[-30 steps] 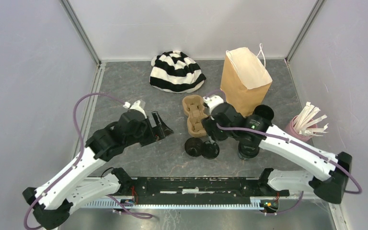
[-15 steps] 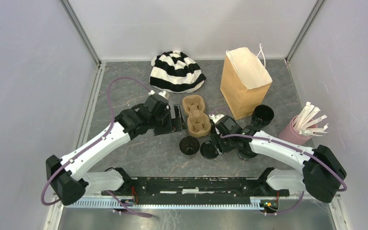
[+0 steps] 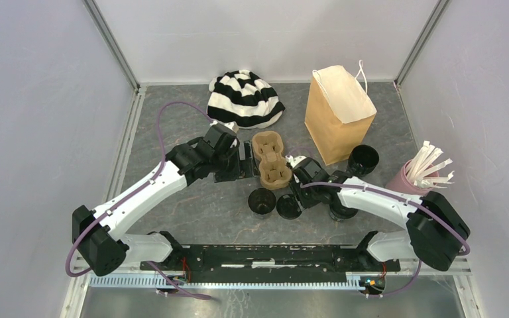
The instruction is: Pack the takeout coffee
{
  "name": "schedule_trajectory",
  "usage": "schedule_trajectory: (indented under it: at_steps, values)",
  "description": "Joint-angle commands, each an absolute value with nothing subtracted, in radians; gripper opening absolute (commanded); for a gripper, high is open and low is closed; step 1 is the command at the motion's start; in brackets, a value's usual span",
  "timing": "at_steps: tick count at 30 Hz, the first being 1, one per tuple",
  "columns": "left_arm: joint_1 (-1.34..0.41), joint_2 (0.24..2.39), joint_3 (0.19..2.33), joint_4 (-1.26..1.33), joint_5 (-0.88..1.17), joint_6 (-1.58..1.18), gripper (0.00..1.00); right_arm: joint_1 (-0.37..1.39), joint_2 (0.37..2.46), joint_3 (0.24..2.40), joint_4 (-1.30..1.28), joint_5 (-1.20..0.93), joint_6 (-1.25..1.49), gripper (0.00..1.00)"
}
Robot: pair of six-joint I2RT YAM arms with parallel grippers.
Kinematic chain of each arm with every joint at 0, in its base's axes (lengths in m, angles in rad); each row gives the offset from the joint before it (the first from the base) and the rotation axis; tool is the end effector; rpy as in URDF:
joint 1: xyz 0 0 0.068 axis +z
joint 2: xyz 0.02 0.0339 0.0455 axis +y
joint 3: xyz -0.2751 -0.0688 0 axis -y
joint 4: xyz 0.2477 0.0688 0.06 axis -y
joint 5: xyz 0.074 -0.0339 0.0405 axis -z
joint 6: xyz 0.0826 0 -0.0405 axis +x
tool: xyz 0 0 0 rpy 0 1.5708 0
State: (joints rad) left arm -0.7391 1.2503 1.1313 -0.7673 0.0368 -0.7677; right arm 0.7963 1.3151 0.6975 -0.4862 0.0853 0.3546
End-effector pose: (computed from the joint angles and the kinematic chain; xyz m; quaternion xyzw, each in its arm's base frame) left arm 0.2089 -0.1945 0.2835 -0.0073 0.9418 -0.2422 0.2329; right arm 0.1851 0.1791 0.1456 -0.2033 0.9505 0.0910 0.2165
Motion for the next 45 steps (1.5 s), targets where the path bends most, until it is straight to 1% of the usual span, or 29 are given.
schedule_trajectory:
  at_steps: [1,8,13,19,20,25,29,37,42,45]
  values:
    - [-0.729,1.249,1.162,-0.737,0.054,-0.726,0.95,0.790,1.328,0.755,-0.453,0.081,0.361,0.43]
    - [-0.721,1.251,1.161,-0.737,0.053,-0.727,0.94,0.788,1.339,0.785,-0.483,0.108,0.375,0.43]
    - [-0.719,1.255,1.157,-0.739,0.060,-0.727,0.94,0.780,1.386,0.773,-0.474,0.079,0.386,0.43]
    - [-0.716,1.249,1.147,-0.751,0.065,-0.732,0.94,0.780,1.394,0.738,-0.445,0.038,0.408,0.42]
    - [-0.716,1.249,1.144,-0.753,0.065,-0.733,0.94,0.780,1.394,0.730,-0.436,0.034,0.411,0.41]
    - [-0.716,1.247,1.143,-0.758,0.066,-0.735,0.94,0.780,1.388,0.716,-0.421,0.042,0.418,0.31]
    - [-0.715,1.251,1.142,-0.751,0.069,-0.734,0.94,0.776,1.354,0.706,-0.425,0.077,0.423,0.21]
    - [-0.709,1.262,1.155,-0.734,0.071,-0.718,0.94,0.776,1.254,0.759,-0.544,0.188,0.364,0.18]
    - [-0.695,1.266,1.150,-0.718,0.079,-0.708,0.95,0.775,1.185,0.817,-0.593,0.198,0.285,0.17]
    - [-0.687,1.264,1.148,-0.718,0.081,-0.701,0.95,0.776,1.174,0.875,-0.619,0.158,0.246,0.17]
